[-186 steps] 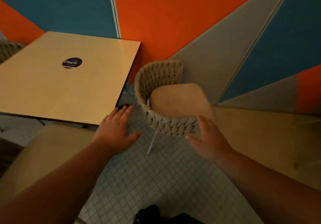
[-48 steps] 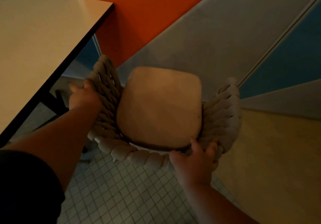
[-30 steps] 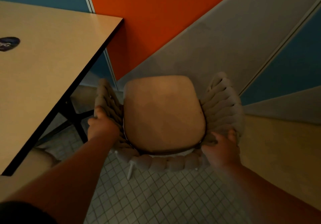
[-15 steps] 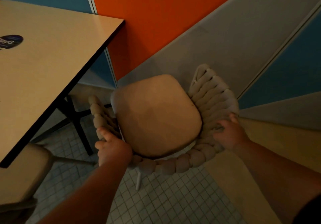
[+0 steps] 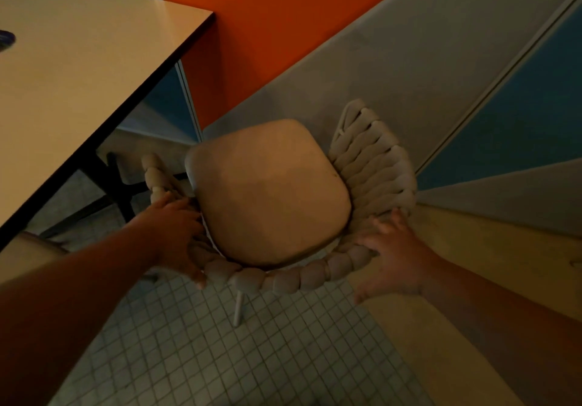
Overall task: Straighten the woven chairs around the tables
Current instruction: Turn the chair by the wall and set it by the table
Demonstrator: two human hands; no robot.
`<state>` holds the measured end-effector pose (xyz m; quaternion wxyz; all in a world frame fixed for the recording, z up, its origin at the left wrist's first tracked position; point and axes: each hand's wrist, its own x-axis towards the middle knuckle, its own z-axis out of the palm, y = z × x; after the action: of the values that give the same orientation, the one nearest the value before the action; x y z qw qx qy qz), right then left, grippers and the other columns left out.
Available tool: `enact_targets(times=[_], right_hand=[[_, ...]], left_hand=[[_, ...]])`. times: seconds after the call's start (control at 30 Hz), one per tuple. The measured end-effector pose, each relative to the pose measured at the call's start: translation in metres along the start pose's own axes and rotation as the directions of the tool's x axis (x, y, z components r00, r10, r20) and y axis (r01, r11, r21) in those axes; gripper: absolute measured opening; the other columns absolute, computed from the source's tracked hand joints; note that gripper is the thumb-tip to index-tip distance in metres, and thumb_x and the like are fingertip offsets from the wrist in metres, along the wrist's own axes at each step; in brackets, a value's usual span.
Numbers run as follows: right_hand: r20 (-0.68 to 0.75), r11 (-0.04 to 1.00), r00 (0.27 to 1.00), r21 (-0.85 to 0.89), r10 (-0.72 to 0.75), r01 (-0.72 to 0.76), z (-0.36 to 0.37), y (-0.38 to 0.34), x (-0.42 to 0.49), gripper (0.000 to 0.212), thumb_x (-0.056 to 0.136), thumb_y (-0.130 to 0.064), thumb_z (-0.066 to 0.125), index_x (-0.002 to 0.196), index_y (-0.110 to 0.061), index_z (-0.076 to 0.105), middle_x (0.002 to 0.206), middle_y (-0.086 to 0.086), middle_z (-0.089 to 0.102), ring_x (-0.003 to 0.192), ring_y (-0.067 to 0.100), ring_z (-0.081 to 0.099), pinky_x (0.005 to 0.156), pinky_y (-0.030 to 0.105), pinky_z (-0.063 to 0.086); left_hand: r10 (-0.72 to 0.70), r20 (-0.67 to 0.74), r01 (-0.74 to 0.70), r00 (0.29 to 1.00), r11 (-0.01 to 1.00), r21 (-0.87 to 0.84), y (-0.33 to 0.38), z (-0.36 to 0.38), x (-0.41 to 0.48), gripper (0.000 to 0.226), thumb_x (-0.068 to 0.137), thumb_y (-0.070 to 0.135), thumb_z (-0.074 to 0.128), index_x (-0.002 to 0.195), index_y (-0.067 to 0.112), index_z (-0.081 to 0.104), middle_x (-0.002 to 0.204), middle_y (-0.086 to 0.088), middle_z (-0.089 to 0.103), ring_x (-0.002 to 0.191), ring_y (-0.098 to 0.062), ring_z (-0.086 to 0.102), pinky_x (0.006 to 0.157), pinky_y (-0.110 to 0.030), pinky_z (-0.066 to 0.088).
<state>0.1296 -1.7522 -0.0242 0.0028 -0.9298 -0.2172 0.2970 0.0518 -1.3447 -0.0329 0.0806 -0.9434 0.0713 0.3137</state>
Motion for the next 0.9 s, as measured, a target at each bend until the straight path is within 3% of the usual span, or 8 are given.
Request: enact_targets(times=[0.07,0.13,0.2,0.27,0.33,0.5,0.67,0.9], right_hand=[[-0.027,0.997,0.999,0.061,0.042,-0.040,0.010,-0.009,0.007,0.142,0.021,-0.106,0.054,0.148,-0.042,0.046,0.166,0.000,0.024,0.149,0.033,-0.029,0.123,0.061,0.004],[-0.052,0.989,0.994,0.115,0.097,-0.091,0.011,-0.013,0.018,0.131,0.022,-0.104,0.059,0.137,-0.042,0.057,0.158,-0.003,0.035,0.149,0.031,-0.026,0.123,0.062,0.005],[-0.054,0.990,0.994,0.104,0.097,-0.091,0.012,-0.010,0.029,0.129,0.016,-0.105,0.058,0.128,-0.040,0.065,0.152,-0.003,0.044,0.153,0.033,-0.014,0.123,0.059,0.010],[-0.073,0.999,0.996,0.016,0.045,-0.044,0.014,-0.004,0.038,0.128,0.012,-0.108,0.053,0.118,-0.039,0.069,0.141,-0.006,0.053,0.153,0.034,0.008,0.122,0.057,0.016],[-0.066,0.998,0.998,-0.063,0.020,-0.024,0.013,0.004,0.043,0.132,0.010,-0.110,0.047,0.120,-0.039,0.069,0.138,-0.008,0.053,0.151,0.031,0.015,0.121,0.055,0.019],[0.040,0.986,0.999,-0.164,0.003,0.004,-0.010,0.020,0.047,0.149,0.005,-0.111,0.039,0.128,-0.031,0.066,0.144,-0.002,0.051,0.152,0.033,0.011,0.122,0.050,0.022],[0.124,0.956,0.992,-0.287,-0.018,0.053,-0.030,0.035,0.062,0.151,0.006,-0.111,0.040,0.132,-0.033,0.065,0.149,-0.003,0.048,0.153,0.033,0.007,0.123,0.046,0.021],[0.262,0.912,0.965,-0.392,-0.017,0.122,-0.073,0.037,0.081,0.150,0.010,-0.103,0.048,0.145,-0.037,0.055,0.162,-0.007,0.034,0.155,0.028,-0.009,0.124,0.055,0.008]], left_hand=[[0.016,0.005,-0.016,1.000,0.998,0.065,0.000,0.002,0.011,0.126,0.022,0.114,0.023,0.133,0.060,0.050,0.141,0.026,0.052,0.143,-0.014,0.033,0.119,-0.052,-0.001],[0.009,0.001,-0.009,1.000,0.999,0.047,-0.001,0.009,0.020,0.124,0.021,0.115,0.023,0.127,0.059,0.055,0.131,0.027,0.059,0.132,-0.010,0.044,0.117,-0.047,0.014],[0.014,-0.036,-0.014,0.999,1.000,0.010,-0.003,0.016,0.023,0.122,0.022,0.115,0.024,0.124,0.058,0.058,0.126,0.027,0.062,0.124,-0.008,0.051,0.110,-0.043,0.031],[0.020,-0.064,-0.022,0.998,0.999,-0.029,-0.003,0.019,0.019,0.120,0.022,0.115,0.025,0.121,0.057,0.060,0.121,0.027,0.064,0.119,-0.006,0.054,0.106,-0.039,0.036],[0.006,-0.080,-0.009,0.997,0.999,-0.037,0.004,0.019,0.015,0.119,0.023,0.115,0.023,0.119,0.056,0.062,0.115,0.027,0.066,0.114,-0.005,0.056,0.104,-0.036,0.036],[-0.022,-0.168,-0.001,0.986,0.991,-0.137,0.033,0.021,0.004,0.117,0.027,0.113,0.028,0.123,0.055,0.060,0.115,0.025,0.066,0.117,-0.010,0.055,0.105,-0.035,0.030],[-0.131,-0.248,0.069,0.960,0.967,-0.243,0.065,0.027,-0.009,0.102,0.029,0.111,0.037,0.102,0.048,0.069,0.093,0.024,0.068,0.102,-0.009,0.060,0.093,-0.031,0.034],[-0.322,-0.292,0.185,0.900,0.892,-0.413,0.121,0.030,-0.026,0.098,0.031,0.102,0.051,0.109,0.045,0.067,0.103,0.020,0.070,0.114,-0.012,0.058,0.100,-0.036,0.032]])
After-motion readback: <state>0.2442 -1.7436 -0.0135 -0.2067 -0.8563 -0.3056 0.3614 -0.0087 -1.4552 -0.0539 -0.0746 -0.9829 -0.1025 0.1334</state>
